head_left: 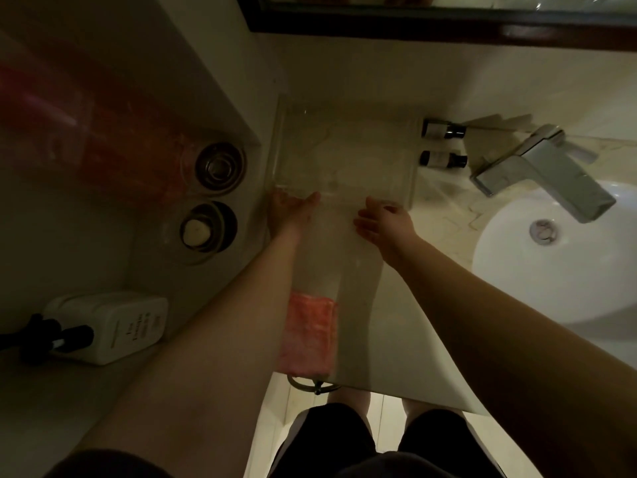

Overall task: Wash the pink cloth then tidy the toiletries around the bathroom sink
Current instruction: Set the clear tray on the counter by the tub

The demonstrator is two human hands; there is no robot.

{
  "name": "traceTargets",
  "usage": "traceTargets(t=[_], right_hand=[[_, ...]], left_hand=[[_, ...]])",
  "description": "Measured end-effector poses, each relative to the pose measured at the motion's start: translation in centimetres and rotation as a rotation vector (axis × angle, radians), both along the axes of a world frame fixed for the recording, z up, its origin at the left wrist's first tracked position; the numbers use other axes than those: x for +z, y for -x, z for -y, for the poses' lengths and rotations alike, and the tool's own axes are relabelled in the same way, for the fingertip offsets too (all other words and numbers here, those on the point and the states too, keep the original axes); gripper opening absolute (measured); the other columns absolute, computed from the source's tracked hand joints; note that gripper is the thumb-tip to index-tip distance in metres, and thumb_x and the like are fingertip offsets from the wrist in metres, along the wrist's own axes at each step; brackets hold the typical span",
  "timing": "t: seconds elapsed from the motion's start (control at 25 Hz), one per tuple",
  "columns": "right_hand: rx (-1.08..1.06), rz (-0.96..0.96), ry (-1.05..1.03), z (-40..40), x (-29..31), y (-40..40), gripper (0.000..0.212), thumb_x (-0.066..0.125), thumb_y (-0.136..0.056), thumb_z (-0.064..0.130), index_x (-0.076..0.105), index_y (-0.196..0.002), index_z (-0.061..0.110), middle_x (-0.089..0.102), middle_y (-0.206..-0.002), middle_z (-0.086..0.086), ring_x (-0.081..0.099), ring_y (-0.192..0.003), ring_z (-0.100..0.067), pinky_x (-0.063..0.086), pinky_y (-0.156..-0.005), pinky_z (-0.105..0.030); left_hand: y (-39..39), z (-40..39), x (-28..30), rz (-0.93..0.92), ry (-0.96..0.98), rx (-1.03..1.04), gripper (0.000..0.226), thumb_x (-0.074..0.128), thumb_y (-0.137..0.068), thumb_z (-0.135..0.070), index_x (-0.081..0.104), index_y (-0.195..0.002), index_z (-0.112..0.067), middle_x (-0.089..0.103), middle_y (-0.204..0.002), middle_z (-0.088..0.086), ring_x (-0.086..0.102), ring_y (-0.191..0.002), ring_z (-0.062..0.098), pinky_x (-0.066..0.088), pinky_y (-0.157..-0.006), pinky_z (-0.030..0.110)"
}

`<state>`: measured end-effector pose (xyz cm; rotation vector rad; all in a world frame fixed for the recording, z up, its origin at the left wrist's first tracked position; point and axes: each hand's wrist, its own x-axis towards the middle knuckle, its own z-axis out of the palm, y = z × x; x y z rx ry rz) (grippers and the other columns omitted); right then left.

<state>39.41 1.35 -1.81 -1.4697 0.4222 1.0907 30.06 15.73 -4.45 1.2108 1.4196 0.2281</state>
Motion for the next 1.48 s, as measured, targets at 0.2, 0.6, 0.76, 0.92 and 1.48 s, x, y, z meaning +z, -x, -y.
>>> traceTargets(t=[0.2, 0.6, 0.76, 0.92, 1.48], right_hand=[[-0.013, -0.008, -0.039, 0.6, -0.3, -0.1, 0.029, 0.062, -0.091, 0.029, 0.055, -0.111, 0.010, 0.062, -0.100, -0.011, 0.064, -0.085, -0.023, 0.055, -0.069, -0.030], [-0.050, -0.031, 0.045, 2.7, -0.7, 1.9, 0.019, 0.061, -0.092, 0.028, 0.058, -0.096, 0.009, 0.061, -0.083, -0.010, 0.062, -0.070, -0.020, 0.055, -0.063, -0.029], [-0.062, -0.086, 0.040, 3.8, -0.6, 3.5, 0.016, 0.062, -0.092, 0.025, 0.058, -0.093, 0.009, 0.060, -0.085, -0.012, 0.063, -0.074, -0.022, 0.056, -0.068, -0.032], [-0.062, -0.151, 0.026, 5.2, -0.1, 5.0, 0.013, 0.064, -0.090, 0.019, 0.060, -0.093, 0.006, 0.063, -0.089, -0.015, 0.065, -0.076, -0.022, 0.056, -0.065, -0.027], [-0.119, -0.225, 0.027, 7.4, 0.1, 8.8, 0.009, 0.058, -0.093, 0.011, 0.055, -0.089, 0.003, 0.063, -0.085, -0.014, 0.066, -0.076, -0.021, 0.058, -0.059, -0.020]], left_hand=[[0.3, 0.6, 0.3, 0.103, 0.065, 0.086, 0.041, 0.074, -0.079, -0.003, 0.042, -0.105, -0.009, 0.055, -0.069, 0.004, 0.048, -0.035, -0.002, 0.039, -0.037, 0.013], [2.9, 1.9, -0.1, -0.038, -0.086, 0.026, 0.032, 0.077, -0.079, -0.020, 0.051, -0.087, -0.002, 0.054, -0.056, 0.004, 0.043, -0.028, -0.001, 0.035, -0.036, 0.015], [4.4, 3.5, 0.7, -0.056, -0.095, 0.020, 0.027, 0.074, -0.081, -0.015, 0.051, -0.076, -0.003, 0.053, -0.056, 0.005, 0.043, -0.028, -0.001, 0.035, -0.035, 0.013], [6.3, 4.8, 1.1, -0.058, -0.042, 0.126, 0.026, 0.078, -0.076, -0.012, 0.055, -0.086, -0.004, 0.057, -0.062, 0.003, 0.049, -0.034, -0.001, 0.042, -0.040, 0.016], [10.8, 8.1, 1.8, -0.068, -0.037, 0.132, 0.038, 0.079, -0.074, -0.015, 0.058, -0.103, -0.002, 0.066, -0.081, 0.008, 0.056, -0.057, 0.009, 0.046, -0.048, 0.015]])
